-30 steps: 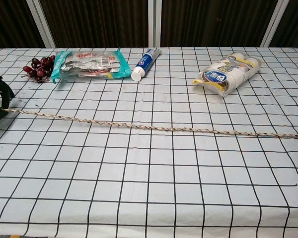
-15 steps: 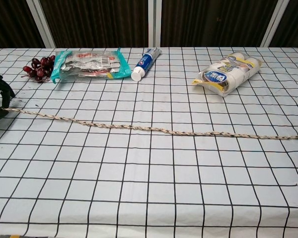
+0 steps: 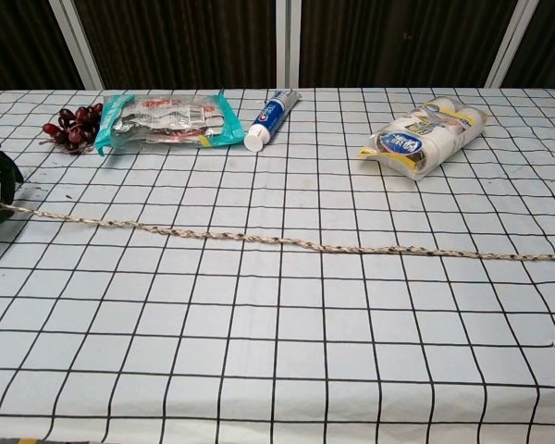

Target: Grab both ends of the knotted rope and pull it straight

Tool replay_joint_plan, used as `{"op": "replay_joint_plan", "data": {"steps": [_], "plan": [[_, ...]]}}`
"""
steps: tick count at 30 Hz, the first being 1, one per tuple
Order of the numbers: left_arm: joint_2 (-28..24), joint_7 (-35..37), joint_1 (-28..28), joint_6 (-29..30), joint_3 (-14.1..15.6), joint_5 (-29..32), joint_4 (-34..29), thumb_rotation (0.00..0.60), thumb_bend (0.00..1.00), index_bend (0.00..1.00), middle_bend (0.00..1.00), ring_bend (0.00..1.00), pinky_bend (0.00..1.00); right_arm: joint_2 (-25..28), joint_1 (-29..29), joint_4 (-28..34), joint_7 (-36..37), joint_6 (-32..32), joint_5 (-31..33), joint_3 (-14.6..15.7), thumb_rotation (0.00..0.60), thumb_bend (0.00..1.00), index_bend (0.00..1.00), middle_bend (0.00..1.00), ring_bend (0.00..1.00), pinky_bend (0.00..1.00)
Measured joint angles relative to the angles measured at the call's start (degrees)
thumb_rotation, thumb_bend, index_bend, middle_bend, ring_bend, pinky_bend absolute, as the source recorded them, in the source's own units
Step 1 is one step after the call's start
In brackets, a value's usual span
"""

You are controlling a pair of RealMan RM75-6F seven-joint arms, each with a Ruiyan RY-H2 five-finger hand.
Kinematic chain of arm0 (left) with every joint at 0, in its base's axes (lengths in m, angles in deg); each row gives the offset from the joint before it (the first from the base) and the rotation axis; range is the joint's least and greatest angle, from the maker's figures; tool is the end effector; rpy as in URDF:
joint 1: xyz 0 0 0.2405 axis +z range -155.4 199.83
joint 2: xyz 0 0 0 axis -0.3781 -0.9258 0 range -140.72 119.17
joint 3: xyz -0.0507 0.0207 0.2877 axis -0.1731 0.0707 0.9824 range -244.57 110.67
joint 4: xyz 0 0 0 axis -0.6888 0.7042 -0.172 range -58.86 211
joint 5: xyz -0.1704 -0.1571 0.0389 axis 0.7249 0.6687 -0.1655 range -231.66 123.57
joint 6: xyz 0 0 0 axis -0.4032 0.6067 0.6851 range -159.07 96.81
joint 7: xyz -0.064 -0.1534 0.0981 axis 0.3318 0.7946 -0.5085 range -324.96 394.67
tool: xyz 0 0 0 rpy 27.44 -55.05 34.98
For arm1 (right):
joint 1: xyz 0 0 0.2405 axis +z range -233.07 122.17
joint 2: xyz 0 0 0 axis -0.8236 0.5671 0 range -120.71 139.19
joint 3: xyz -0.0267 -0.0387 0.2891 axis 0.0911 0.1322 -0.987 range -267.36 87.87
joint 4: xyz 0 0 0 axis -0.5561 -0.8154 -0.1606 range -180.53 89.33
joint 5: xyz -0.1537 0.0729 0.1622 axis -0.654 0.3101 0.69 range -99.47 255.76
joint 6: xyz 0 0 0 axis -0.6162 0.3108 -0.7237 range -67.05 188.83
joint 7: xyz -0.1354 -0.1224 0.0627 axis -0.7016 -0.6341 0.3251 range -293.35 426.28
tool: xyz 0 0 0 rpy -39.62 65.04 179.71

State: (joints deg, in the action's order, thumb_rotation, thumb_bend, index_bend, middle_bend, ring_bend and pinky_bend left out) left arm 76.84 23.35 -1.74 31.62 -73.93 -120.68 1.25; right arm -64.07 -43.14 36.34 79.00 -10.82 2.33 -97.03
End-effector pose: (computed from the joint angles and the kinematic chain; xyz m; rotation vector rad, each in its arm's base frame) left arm -0.3371 0.3600 -0.0138 -1.5285 -1.0687 -0.7398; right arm -0.3826 -0.3010 0.0988 1.2715 -1.1892 0.9814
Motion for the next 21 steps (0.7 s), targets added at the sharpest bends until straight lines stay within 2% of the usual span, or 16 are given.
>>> {"op": "replay_joint_plan", "data": {"steps": [10, 14, 18, 21], "plan": [[-1.2, 1.3, 0.5, 0.5, 0.3, -1.2, -0.2, 0.6, 0.22, 0.37, 0.22, 0.04, 0.14, 1.3, -0.8, 1.6, 0.6, -2.4, -1.1, -0.7, 0.6, 0.26, 0.2, 0.03, 0.0, 0.0], [-1.8, 1.6, 0.7, 0.9, 0.3, -1.5, -1.0, 0.6, 0.2, 0.36, 0.22, 0.04, 0.14, 1.7, -1.0, 2.0, 0.6, -2.8, -1.2, -0.9, 0.6, 0.26, 0.19, 0.02, 0.0, 0.0], [-3.1, 1.8, 1.2, 2.9, -0.2, -2.3, -3.3, 0.6, 0.18, 0.35, 0.22, 0.04, 0.14, 2.6, -1.3, 2.9, 0.3, -3.6, -1.5, -1.1, 0.6, 0.26, 0.18, 0.02, 0.0, 0.0], [-4.6, 2.0, 1.9, 5.9, -0.6, -3.6, -5.8, 0.6, 0.16, 0.3, 0.22, 0.04, 0.14, 3.3, -1.5, 3.3, -0.7, -4.2, -2.0, -1.0, 0.6, 0.25, 0.15, 0.02, 0.0, 0.0]]}}
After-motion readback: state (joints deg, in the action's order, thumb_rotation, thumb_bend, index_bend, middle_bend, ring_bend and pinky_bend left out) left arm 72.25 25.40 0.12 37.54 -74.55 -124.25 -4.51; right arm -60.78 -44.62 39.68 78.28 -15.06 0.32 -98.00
